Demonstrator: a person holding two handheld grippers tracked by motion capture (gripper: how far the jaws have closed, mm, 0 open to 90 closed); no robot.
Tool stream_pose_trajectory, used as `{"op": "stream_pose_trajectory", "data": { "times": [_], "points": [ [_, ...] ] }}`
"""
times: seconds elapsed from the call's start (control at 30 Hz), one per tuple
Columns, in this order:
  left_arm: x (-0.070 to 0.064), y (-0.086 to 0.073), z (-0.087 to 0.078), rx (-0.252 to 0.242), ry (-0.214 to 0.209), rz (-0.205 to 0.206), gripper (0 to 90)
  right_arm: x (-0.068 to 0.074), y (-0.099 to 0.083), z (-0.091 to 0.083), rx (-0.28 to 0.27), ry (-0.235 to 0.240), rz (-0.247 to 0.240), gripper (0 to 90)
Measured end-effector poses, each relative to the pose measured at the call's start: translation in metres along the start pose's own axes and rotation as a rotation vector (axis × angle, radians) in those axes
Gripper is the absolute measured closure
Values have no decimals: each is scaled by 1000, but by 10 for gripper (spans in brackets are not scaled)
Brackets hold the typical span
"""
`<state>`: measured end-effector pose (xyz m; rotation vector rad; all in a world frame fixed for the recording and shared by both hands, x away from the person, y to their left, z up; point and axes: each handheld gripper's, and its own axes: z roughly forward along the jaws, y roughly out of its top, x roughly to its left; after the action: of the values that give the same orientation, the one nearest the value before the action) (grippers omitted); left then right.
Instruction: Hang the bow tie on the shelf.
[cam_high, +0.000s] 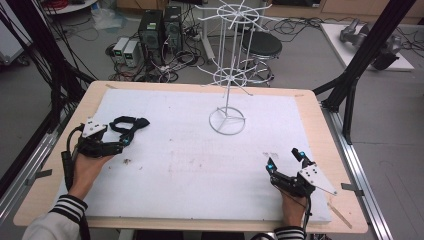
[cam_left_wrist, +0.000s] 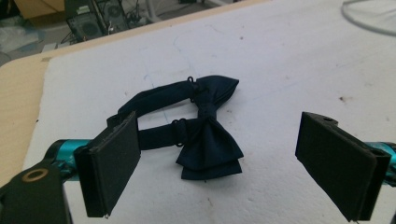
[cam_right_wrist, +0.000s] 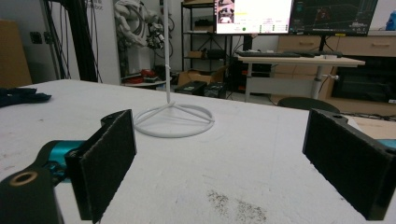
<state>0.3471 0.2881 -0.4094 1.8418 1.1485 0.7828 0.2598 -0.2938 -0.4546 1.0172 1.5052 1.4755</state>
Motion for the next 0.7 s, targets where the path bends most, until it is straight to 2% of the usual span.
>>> {"op": "stream_pose_trajectory", "data": {
  "times": [0.07, 0.1, 0.13, 0.23, 0.27, 0.33, 0.37, 0.7],
  "points": [
    [0, 1, 2, 17, 0, 4, 144, 0, 0, 0, 0, 1, -1, 88],
    [0, 3, 5, 48, 5, 12, 144, 0, 0, 0, 0, 0, 0, 88],
    [0, 3, 5, 48, 5, 12, 144, 0, 0, 0, 0, 0, 0, 88],
    [1, 5, 10, 99, -1, 17, 148, 0, 0, 0, -1, -1, 3, 88],
    [1, 6, 13, 137, -9, 10, 148, 0, 0, 0, 0, -1, 4, 88],
    [1, 7, 15, 155, -9, 16, 149, 0, 0, 0, -1, -2, 5, 88],
    [1, 7, 18, 182, -7, 22, 149, 0, 0, 0, 0, -3, 7, 88],
    [-2, 6, 32, 270, -21, 24, 168, 0, 0, 0, 0, -3, 8, 88]
  ]
}}
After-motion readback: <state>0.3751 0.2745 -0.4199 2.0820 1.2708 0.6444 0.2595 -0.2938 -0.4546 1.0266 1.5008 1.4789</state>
